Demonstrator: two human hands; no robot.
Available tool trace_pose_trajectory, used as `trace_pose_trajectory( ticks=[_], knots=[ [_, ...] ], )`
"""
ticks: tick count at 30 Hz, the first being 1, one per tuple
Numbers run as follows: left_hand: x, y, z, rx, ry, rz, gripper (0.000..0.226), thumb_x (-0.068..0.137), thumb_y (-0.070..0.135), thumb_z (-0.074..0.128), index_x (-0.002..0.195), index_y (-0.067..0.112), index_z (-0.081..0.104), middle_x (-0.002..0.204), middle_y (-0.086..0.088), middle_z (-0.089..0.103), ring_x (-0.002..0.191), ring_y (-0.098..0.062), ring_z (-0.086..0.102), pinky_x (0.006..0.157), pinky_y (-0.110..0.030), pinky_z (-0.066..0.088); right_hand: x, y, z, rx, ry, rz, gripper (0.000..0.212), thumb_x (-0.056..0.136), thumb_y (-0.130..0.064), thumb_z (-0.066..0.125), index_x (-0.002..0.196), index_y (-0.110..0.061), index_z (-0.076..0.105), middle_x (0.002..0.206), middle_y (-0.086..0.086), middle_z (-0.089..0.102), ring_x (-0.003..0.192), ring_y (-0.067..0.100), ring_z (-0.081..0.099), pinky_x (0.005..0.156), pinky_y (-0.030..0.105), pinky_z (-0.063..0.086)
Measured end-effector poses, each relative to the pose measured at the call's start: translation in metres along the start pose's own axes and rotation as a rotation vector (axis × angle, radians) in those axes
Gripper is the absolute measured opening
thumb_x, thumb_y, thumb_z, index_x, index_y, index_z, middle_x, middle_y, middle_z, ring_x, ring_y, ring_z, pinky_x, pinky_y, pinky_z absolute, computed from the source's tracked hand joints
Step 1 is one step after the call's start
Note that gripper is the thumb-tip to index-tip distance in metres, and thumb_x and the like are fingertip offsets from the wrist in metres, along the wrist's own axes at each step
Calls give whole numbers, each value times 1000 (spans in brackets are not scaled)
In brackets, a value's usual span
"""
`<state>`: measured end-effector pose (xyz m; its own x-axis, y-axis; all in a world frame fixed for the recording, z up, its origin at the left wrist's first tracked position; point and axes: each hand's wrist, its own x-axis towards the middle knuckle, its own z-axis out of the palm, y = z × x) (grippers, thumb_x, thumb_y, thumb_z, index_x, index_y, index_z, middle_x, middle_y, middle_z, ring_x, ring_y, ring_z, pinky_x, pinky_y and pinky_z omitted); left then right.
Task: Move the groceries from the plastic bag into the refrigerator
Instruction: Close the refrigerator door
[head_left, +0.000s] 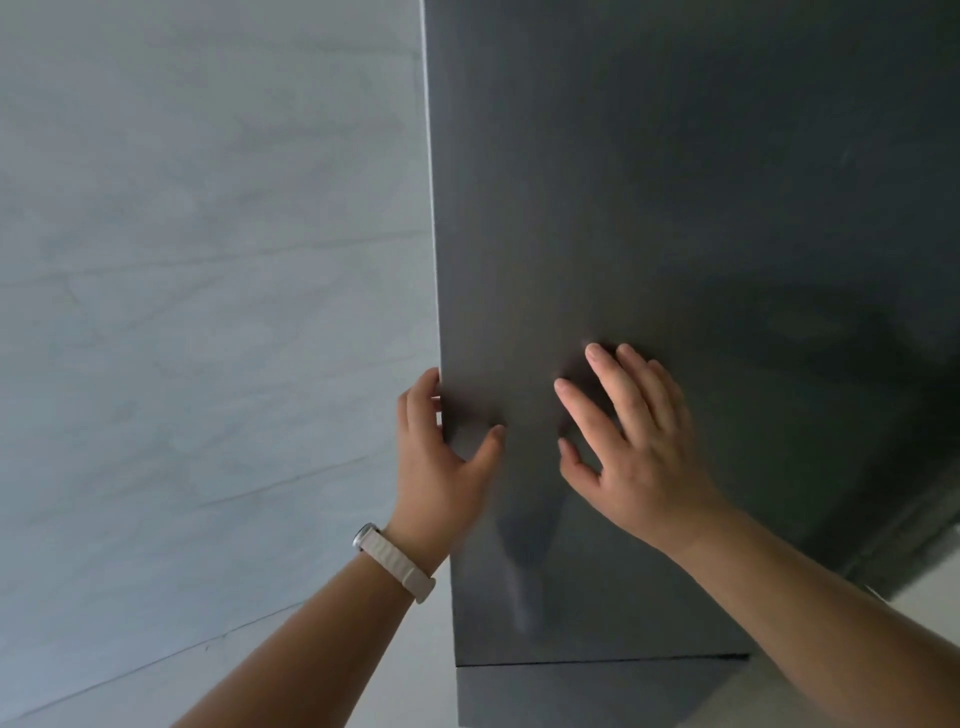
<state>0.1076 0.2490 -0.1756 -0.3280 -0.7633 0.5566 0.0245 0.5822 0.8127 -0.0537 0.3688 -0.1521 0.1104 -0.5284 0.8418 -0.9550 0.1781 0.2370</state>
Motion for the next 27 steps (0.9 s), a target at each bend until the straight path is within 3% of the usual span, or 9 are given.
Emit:
trace_pose_trajectory(
  ticks=[5, 12, 15, 23, 27],
  knots=[
    [32, -19, 9, -20, -33, 17, 68, 75, 24, 73, 136, 15, 43, 120, 6, 45, 111, -1, 45, 94, -33, 47, 5, 4, 23, -75, -19, 34, 51, 81, -24, 69, 130, -15, 60, 148, 13, 38, 134, 37, 40, 109, 54, 35],
    [45, -39, 11, -79, -91, 89, 68, 75, 37, 69, 135, 30, 38, 121, 5, 41, 114, -8, 44, 95, -38, 49, 3, 2, 42, -145, 5, 61, 57, 78, -29, 72, 130, -18, 51, 146, 15, 37, 136, 38, 37, 112, 55, 31],
    [46, -43, 10, -97, -117, 93, 70, 76, 35, 70, 137, 24, 39, 124, 1, 43, 116, -7, 43, 97, -40, 48, 4, -1, 40, -171, -9, 71, 56, 80, -29, 72, 130, -17, 51, 145, 16, 36, 136, 39, 35, 111, 58, 32],
    [46, -46, 7, -136, -184, 86, 74, 79, 33, 68, 143, 9, 39, 128, -7, 41, 118, -20, 46, 99, -43, 47, 6, -17, 12, -174, -230, 172, 50, 87, -27, 65, 133, -10, 55, 149, 21, 35, 137, 43, 37, 107, 59, 37],
    [47, -50, -7, -144, -301, 72, 76, 80, 29, 65, 147, 16, 34, 129, 6, 39, 123, -18, 47, 101, -45, 47, 2, -31, 1, -165, -362, 278, 52, 88, -30, 63, 135, -10, 56, 151, 22, 36, 138, 42, 36, 110, 52, 37]
  ],
)
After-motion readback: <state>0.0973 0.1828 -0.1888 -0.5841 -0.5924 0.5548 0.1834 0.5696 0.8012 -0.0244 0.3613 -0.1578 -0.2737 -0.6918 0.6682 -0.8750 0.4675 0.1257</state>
